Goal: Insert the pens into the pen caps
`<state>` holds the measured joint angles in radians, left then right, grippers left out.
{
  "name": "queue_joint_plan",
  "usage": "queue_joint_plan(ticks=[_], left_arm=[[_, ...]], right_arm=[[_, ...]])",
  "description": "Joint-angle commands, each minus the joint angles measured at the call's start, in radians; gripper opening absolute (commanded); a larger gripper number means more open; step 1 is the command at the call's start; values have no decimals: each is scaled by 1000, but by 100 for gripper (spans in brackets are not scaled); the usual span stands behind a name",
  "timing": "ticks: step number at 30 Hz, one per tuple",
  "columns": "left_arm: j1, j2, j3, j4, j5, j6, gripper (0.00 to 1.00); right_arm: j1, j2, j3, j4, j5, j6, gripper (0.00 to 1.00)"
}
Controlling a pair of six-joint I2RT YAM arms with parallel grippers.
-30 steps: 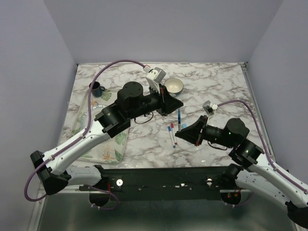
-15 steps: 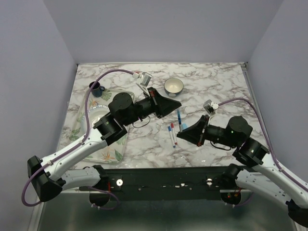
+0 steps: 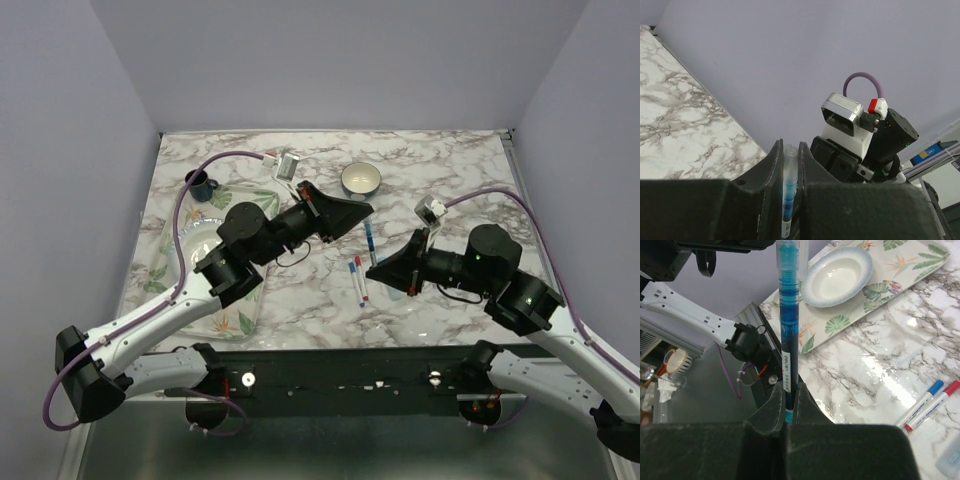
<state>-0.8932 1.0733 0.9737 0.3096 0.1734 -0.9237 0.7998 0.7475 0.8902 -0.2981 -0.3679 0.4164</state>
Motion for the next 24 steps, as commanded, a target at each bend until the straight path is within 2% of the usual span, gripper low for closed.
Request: queue_joint_plan(ticks=[1,17,21,24], left_arm=[[-105,19,-79,-287,198,-27,0],[-219,50,-182,-198,190,-53,0],[-254,53,-193,-221,170,-32,0],[-257,51,-234,-172,176,-36,0]], right_arm=[[-21,12,162,261,234,-74,1],[-24,165,406,277,323,-123,1],[-24,165,441,274,362,-133,1],[-25,165,470,261,389,-140,1]])
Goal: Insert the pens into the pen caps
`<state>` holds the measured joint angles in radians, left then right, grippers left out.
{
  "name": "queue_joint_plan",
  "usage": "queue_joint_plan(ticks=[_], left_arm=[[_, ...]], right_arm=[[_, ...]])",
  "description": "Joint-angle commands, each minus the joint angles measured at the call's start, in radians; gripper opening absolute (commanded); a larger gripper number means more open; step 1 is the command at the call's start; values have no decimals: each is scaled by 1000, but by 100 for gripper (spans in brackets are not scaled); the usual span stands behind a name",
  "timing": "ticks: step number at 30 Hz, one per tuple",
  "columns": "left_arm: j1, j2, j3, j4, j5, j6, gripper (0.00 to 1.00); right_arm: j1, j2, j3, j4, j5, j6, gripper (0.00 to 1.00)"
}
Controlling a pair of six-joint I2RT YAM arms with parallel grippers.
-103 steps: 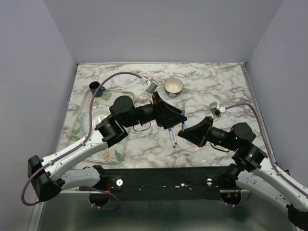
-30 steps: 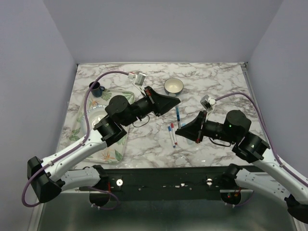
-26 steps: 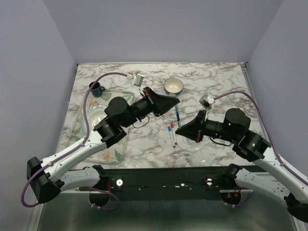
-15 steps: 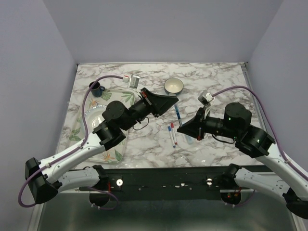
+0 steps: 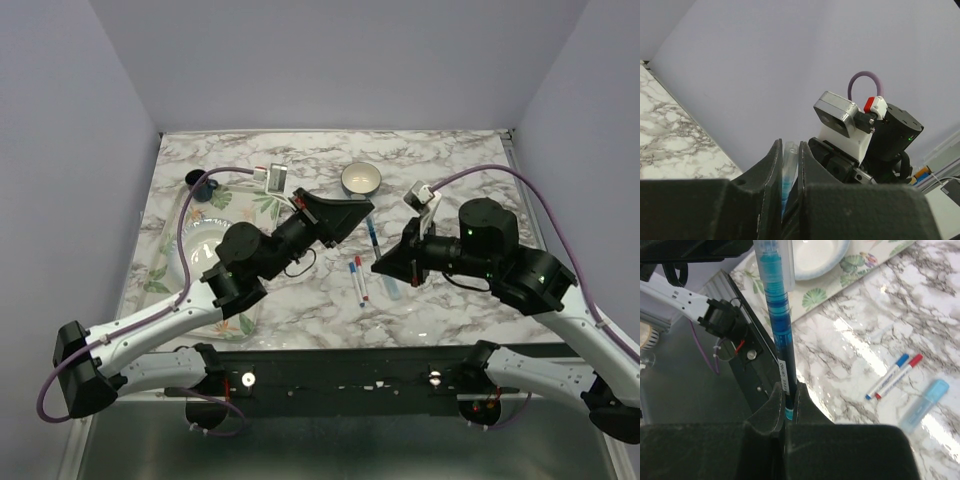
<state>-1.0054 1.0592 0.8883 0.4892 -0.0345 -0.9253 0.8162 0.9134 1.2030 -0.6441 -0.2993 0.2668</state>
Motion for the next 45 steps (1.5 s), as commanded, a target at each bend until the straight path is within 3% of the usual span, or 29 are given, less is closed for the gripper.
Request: queue_joint_plan(ticks=[1,8,14,17,18,22,25,29,33,37,40,45], left_arm=[[-144,67,-156,-338,389,-41,0],[-142,39,-157,-328,375,-17,0],[-116,28,-83,-310,386,0,2],[-85,10,-32,-365,374,25,12],[-70,7,-5,-385,367,37,13],[-17,-15,90,-488,312,144,44],[49,-10,188,-589,294,190,57],[120,4,276,-656,286,253,69],[157,21,359,-748,268,336,77],[162,-8,365,-834,135,455,99],[162,-50,318,-874,43,552,99],[162,-134,174,-862,-215,655,99]], right_arm=[[-42,-1,164,609,321,6,1],[-42,-21,129,600,304,12,1],[-42,-36,-89,632,138,107,1],[-40,-67,-256,756,134,158,1],[-40,-76,-279,752,140,163,1],[-40,-120,-352,736,115,172,1],[-40,-149,-411,693,112,184,1],[-40,-206,-526,701,124,235,1],[-41,-238,-594,567,189,290,1],[-41,-202,-648,428,226,324,1],[-40,-151,-657,370,204,333,1],[-42,63,-599,242,259,328,1]])
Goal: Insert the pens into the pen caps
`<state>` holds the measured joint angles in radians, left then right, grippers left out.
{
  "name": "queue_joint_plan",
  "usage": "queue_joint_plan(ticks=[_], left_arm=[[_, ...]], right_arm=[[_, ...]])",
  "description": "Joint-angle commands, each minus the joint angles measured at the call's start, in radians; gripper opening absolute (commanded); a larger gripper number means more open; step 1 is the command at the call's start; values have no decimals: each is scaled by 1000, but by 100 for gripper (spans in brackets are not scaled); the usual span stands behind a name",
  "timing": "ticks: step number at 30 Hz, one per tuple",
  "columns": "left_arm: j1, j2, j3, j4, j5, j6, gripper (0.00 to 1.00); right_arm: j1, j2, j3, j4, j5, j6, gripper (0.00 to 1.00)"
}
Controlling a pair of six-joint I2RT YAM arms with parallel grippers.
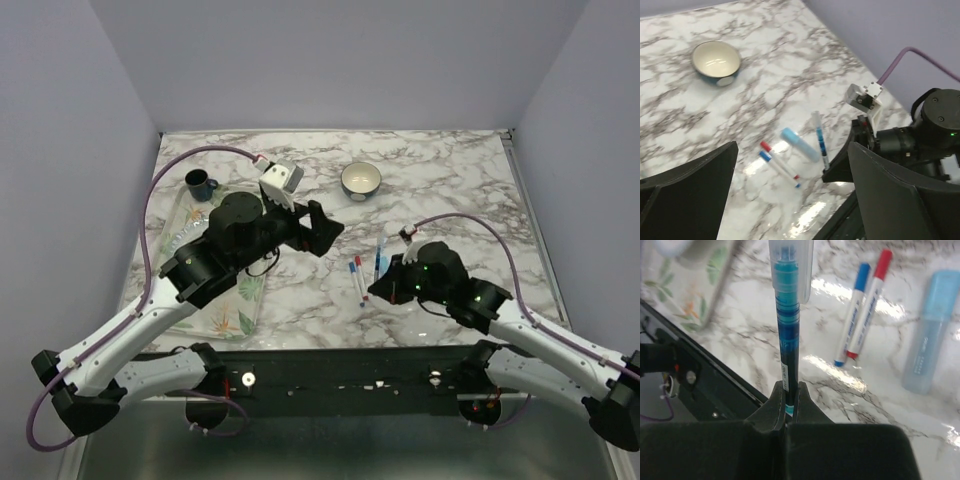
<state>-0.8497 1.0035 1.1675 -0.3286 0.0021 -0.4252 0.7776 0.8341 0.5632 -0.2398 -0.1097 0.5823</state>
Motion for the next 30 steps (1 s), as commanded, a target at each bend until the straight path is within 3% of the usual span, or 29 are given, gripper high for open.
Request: queue_joint_plan(ticks=[1,6,14,30], left_arm=[[8,-109,-127,-38,-275,170,99],[6,-169,-225,-12,-370,241,99],[8,-194,-247,-1,-360,263,99],[8,-187,-249,-3,-321,243,99]], right_arm=[[-3,179,49,-167,71,14,1],[-3,365,75,-147,93,11,1],[-1,552,129,-142,133,16,6],[-1,655,179,-135,180,25,27]])
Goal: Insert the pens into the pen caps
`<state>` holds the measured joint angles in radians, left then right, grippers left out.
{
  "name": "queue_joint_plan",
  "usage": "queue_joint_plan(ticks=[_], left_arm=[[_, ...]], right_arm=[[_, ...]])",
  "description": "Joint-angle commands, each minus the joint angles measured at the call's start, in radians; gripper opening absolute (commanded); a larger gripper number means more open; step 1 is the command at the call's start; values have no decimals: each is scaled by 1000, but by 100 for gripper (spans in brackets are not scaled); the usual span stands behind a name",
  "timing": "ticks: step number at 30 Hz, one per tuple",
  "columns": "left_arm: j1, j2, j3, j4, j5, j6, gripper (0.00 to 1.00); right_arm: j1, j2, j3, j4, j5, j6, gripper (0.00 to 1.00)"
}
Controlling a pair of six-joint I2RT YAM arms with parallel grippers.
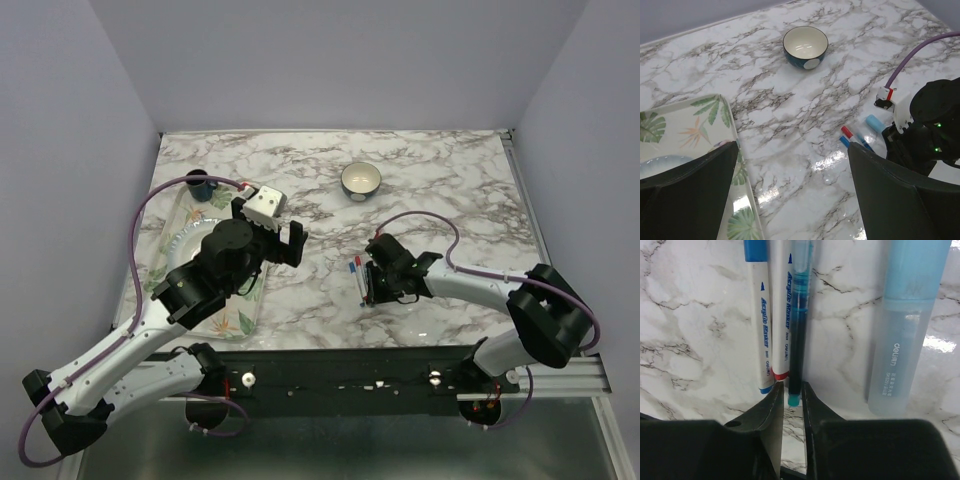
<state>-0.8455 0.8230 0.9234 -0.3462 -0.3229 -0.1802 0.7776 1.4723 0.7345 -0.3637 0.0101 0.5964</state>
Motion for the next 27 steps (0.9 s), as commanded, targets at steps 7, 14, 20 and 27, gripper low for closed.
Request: queue_joint_plan(ticks=[7,14,20,27], left_arm=[[2,-24,-15,26,12,-2,99],[3,-33,-24,42,47,-1,99],[3,-65,-41,87,143,-2,99],[3,-159,-101,185,222,2,99]], right_arm=[[-1,10,40,-49,73,45,32],[-1,-191,54,-129,47,43,42],[-1,-472,42,-58,-84,-38,74],[-1,-792,71,22,-16,-73,100]])
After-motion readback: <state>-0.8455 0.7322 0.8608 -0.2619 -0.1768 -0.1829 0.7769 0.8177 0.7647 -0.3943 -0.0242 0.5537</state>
